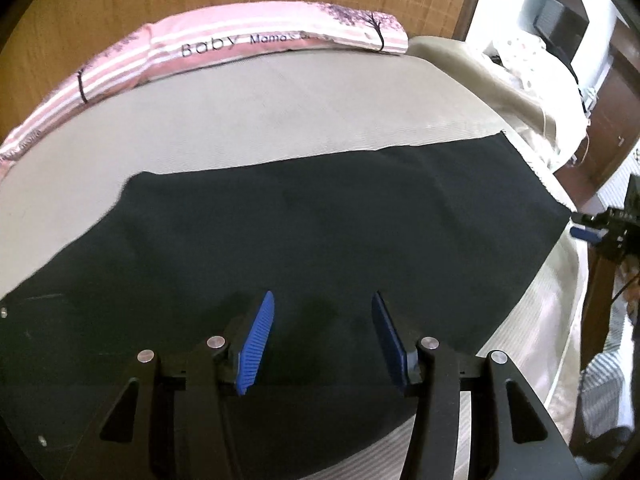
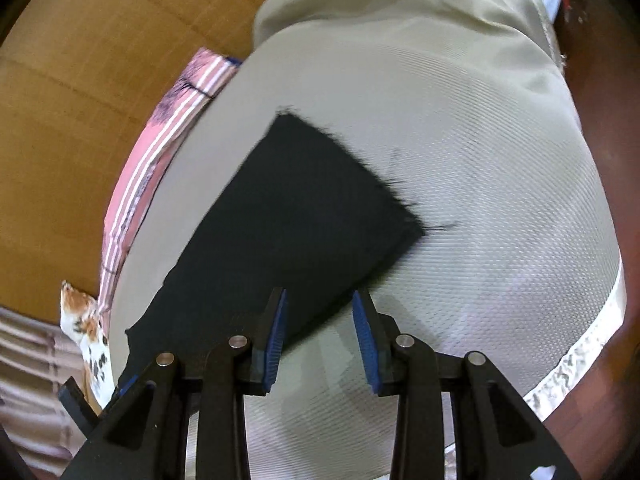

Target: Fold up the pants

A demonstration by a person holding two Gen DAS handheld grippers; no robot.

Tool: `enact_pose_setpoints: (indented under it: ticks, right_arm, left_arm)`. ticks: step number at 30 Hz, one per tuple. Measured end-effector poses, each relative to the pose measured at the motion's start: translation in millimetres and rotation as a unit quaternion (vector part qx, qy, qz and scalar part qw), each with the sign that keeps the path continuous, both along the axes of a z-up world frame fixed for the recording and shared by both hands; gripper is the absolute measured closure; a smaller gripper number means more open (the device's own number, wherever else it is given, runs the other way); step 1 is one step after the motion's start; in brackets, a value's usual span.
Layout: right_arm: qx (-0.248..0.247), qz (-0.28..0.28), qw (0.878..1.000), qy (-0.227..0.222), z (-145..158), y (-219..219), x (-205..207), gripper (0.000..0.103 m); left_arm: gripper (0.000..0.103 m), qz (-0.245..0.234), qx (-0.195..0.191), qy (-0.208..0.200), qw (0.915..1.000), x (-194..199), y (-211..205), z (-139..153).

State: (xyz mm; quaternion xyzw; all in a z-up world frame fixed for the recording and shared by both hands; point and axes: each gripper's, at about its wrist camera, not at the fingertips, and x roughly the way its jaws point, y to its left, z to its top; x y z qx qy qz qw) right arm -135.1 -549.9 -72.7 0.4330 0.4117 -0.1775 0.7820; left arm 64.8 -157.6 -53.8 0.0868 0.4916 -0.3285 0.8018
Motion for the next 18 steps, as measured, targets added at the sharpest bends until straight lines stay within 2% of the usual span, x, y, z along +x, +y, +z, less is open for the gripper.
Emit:
enact_pose_setpoints:
  ticks: [4, 11, 14, 16, 18]
  right_arm:
    - [0.012, -0.008, 1.000, -0.003, -18, -14, 1, 0.071]
    - [0.017, -0.014, 0.999, -0.039, -24, -36, 13, 0.073]
    - [0.020, -0.019, 0.999, -0.047, -26, -42, 17, 0.079]
    - [0.017, -0.023, 0.999, -0.038, -28, -44, 17, 0.090]
    - [0.028, -0.030, 0.998, -0.041, -28, -45, 16, 0.093]
  left_arm:
    - [0.051, 0.001, 0.003, 0.011, 0.9999, 1, -13, -3]
    - [0.051, 0.012, 0.016, 0.041, 0.9990, 8, -24, -20]
    - [0.051, 0.009, 0.022, 0.025, 0.9994, 6, -28, -22]
    - [0.051, 0.007, 0.031, 0.014, 0.9994, 4, -30, -23]
    - [0.051, -0.002, 0.047, -0.008, 0.9988, 0, -36, -24]
